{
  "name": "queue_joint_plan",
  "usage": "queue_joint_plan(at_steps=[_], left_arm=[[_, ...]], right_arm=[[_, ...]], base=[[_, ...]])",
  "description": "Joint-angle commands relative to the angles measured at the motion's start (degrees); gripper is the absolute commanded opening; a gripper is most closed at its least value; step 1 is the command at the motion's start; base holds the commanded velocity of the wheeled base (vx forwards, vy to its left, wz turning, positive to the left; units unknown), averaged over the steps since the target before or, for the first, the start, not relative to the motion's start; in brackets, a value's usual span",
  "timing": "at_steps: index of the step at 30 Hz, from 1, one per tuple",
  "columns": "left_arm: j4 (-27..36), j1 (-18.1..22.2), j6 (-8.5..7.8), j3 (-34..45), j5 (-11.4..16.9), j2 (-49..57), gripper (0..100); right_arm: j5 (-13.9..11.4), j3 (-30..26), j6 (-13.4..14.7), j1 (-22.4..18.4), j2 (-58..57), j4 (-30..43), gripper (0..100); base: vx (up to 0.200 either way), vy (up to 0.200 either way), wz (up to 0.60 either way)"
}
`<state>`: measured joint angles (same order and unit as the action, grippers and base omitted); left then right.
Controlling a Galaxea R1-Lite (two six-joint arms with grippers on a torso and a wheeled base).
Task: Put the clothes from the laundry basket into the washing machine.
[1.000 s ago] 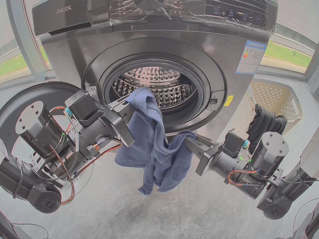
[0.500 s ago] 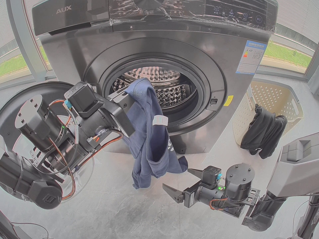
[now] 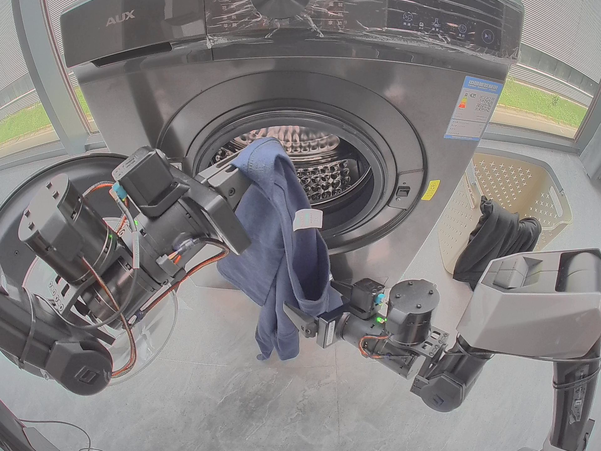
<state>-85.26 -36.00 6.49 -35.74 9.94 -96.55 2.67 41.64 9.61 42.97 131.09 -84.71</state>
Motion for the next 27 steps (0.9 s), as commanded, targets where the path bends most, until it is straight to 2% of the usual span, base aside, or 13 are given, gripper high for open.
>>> queue_joint_plan(at_steps=[1,11,23,24,27], left_arm=[[0.01,-0.21,0.02,0.06,0.17,1.28,0],[0.01,-0.21,0.02,-0.03,0.17,1.36,0],[0.01,0.4,0.11,-0.73,0.0,1.36,0],[0.01,0.67,0.19,-1.26,-0.09,1.28,0],[0.45,2.42,0.28,-1.87,-0.18,1.19,0]], right_arm=[[-1.18,6.96,-0.82,-0.52,4.79,0.34,100],[-1.53,14.69,-1.26,0.18,9.28,0.69,100],[-0.65,18.83,-0.64,0.45,11.82,0.51,100],[-0.65,18.47,-0.55,0.27,11.56,0.43,0],[-0.65,13.9,-0.64,-0.43,9.45,0.07,0]], base=[[0.0,0.0,0.0],[0.0,0.0,0.0],[0.0,0.0,0.0],[0.0,0.0,0.0],[0.0,0.0,0.0]])
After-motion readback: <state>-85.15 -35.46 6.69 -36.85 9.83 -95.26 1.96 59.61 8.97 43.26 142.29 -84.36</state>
